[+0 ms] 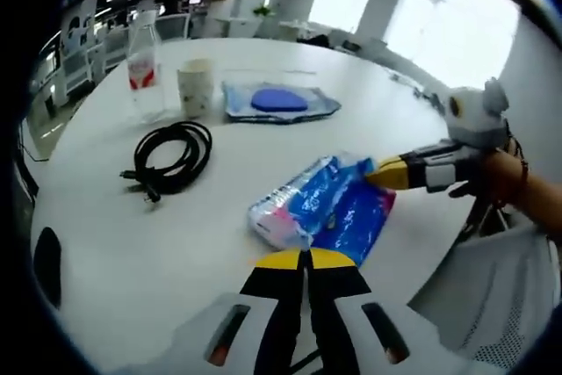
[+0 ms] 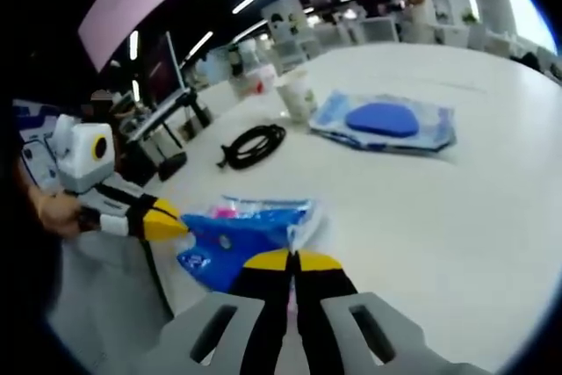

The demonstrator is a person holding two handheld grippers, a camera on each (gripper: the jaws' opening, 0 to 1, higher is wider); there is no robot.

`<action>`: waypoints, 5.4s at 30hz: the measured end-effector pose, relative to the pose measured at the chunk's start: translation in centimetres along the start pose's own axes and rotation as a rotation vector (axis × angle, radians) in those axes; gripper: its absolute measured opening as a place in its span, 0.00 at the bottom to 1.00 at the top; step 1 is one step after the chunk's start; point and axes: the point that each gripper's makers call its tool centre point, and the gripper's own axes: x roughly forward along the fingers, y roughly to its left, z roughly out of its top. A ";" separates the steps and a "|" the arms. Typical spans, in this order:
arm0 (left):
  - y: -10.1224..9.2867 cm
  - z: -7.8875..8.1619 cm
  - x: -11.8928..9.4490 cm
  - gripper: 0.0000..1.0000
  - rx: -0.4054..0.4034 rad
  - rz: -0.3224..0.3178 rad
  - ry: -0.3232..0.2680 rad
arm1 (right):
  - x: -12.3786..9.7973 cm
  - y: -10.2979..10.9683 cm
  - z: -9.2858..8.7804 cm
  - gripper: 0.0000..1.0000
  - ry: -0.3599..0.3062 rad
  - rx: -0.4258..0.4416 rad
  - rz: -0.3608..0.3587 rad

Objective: Arrange the tabletop items into an orderly group along one side of the table until the central work area is clear of visible clutter.

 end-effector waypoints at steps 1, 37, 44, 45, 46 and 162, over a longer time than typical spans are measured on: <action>0.0 0.1 0.0 0.00 0.004 -0.002 0.001 | -0.1 0.0 0.1 0.00 -0.004 0.003 -0.003; -5.1 8.3 1.1 0.00 0.139 -0.133 -0.065 | -7.8 -3.4 4.7 0.00 -0.120 0.001 -0.133; -6.5 10.4 2.3 0.00 0.171 -0.149 -0.076 | -9.1 -5.2 5.7 0.00 -0.139 0.006 -0.157; -6.7 10.8 2.4 0.00 0.153 -0.153 -0.082 | -9.3 -5.4 5.9 0.00 -0.144 0.015 -0.158; -6.9 11.1 2.5 0.00 0.155 -0.154 -0.085 | -9.5 -5.6 6.0 0.00 -0.148 0.017 -0.157; -9.7 21.6 22.9 0.22 0.126 -0.069 -0.120 | -8.2 -31.6 8.1 0.27 -0.165 0.072 -0.464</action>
